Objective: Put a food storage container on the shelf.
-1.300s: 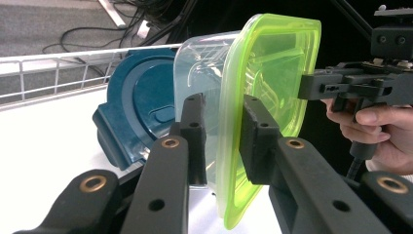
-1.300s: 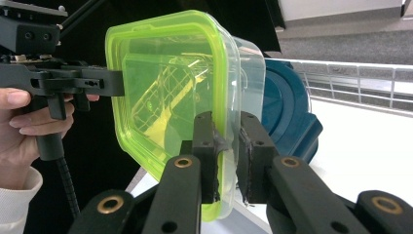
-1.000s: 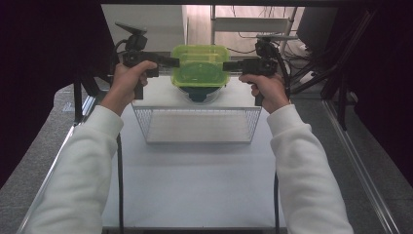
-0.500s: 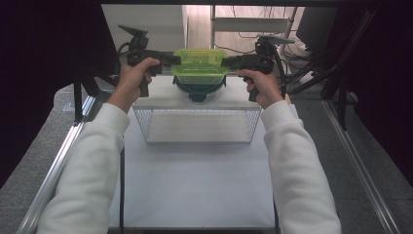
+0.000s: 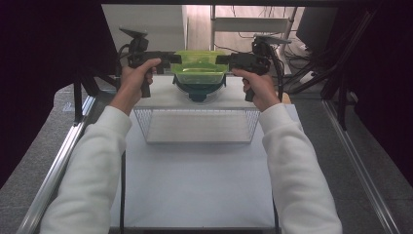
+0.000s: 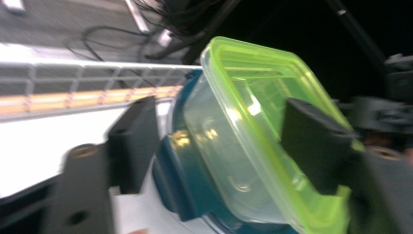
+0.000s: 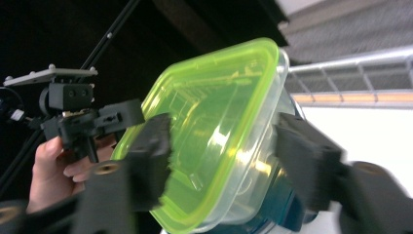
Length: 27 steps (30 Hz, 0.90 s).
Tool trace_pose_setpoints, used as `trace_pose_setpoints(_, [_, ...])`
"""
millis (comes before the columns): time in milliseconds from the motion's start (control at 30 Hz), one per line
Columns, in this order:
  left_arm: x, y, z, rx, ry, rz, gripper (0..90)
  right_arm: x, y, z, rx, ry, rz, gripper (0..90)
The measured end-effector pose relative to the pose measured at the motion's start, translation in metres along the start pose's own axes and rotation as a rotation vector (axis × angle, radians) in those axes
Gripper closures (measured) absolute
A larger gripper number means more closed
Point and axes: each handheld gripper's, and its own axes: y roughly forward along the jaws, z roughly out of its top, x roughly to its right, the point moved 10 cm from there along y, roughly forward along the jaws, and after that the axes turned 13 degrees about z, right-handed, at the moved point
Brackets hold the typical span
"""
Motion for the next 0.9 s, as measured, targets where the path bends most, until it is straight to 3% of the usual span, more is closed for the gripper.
trace_pose_setpoints(133, [0.001,-0.012,0.005,0.085,0.043,0.023,17.8,-0.007,-0.007,0.005,0.031,-0.081,0.004,23.6])
trace_pose_setpoints(233, [0.003,-0.026,0.006,0.121,0.074,-0.007,16.6,-0.015,-0.015,0.004,0.023,-0.142,0.013,20.0])
trace_pose_setpoints(333, [0.003,-0.037,0.004,0.139,0.078,-0.013,16.3,-0.022,-0.024,0.0,0.022,-0.219,0.004,17.0])
trace_pose_setpoints(667, [0.007,-0.068,-0.029,0.134,0.14,-0.009,14.5,-0.035,-0.052,-0.032,-0.042,-0.352,-0.035,13.9])
trace_pose_setpoints(900, [0.005,-0.081,-0.063,0.135,0.231,0.037,15.1,-0.035,-0.071,-0.056,-0.08,-0.414,-0.04,15.3])
